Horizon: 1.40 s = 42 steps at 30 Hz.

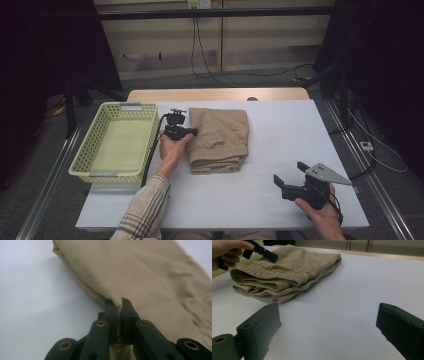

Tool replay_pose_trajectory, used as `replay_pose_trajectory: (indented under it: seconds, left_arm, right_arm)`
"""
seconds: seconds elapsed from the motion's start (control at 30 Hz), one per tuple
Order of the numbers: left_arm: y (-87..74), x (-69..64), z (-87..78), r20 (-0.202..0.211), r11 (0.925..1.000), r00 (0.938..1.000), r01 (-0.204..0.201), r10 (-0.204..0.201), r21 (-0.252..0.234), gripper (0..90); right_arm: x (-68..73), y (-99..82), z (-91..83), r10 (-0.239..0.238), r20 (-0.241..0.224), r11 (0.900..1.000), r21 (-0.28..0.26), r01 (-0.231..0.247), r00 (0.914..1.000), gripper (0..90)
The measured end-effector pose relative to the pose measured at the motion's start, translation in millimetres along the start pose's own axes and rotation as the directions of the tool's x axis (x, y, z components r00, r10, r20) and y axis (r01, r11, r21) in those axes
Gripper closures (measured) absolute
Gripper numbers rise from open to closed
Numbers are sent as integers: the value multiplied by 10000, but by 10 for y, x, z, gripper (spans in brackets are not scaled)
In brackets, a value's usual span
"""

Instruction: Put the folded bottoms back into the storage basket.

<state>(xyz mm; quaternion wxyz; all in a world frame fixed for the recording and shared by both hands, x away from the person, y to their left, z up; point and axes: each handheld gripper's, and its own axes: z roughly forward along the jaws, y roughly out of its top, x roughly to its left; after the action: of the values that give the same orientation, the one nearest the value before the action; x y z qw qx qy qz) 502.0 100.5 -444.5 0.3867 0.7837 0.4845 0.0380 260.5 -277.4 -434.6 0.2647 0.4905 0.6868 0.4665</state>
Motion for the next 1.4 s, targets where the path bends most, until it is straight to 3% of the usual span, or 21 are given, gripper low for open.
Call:
replay_pose_trajectory:
  seconds: [0.07, 0.23, 0.33, 0.37, 0.67, 0.77, 1.1, 1.2, 1.27, 1.4]
  left_arm:
    - [24, -41, -49, 89, 9986, 9998, -184, 188, -495, 864]
    - [52, -83, -128, 259, 9943, 9983, -505, 531, -935, 866]
    - [64, -108, -158, 324, 9929, 9974, -610, 647, -1020, 867]
    - [78, -128, -188, 370, 9897, 9954, -833, 881, -1162, 867]
    - [111, -196, -336, 529, 9768, 9880, -1343, 1449, -1665, 868]
    - [130, -213, -428, 610, 9707, 9857, -1427, 1571, -1932, 869]
    - [173, -227, -605, 737, 9578, 9863, -1238, 1474, -2594, 869]
    - [187, -247, -663, 710, 9513, 9843, -1360, 1613, -2765, 869]
    - [195, -275, -714, 716, 9430, 9826, -1426, 1714, -3008, 869]
    - [198, -313, -755, 856, 9386, 9804, -1427, 1777, -3142, 869]
  right_arm:
    - [0, 0, -1, -7, 9, 10000, -21, 7, 10000, 51]
    - [-2, 1, -2, 6, 32, 10000, -43, -6, 10000, 51]
    - [-3, 2, -4, 25, 35, 10000, -45, -25, 10000, 51]
    - [-5, 2, -8, 22, 46, 10000, -44, -22, 10000, 51]
    - [-7, 4, -17, 43, 37, 9999, -101, -42, 10000, 51]
    - [-9, 3, -15, 57, 43, 9999, -97, -56, 10000, 51]
    - [-9, 5, -18, 59, 104, 9999, -121, -58, 9999, 52]
    - [-15, 3, -19, 102, 90, 9999, -87, -101, 9999, 52]
    - [-14, 4, -15, 75, 75, 9999, -96, -74, 9999, 52]
    - [-12, 4, -14, 69, 99, 9999, -95, -68, 9999, 52]
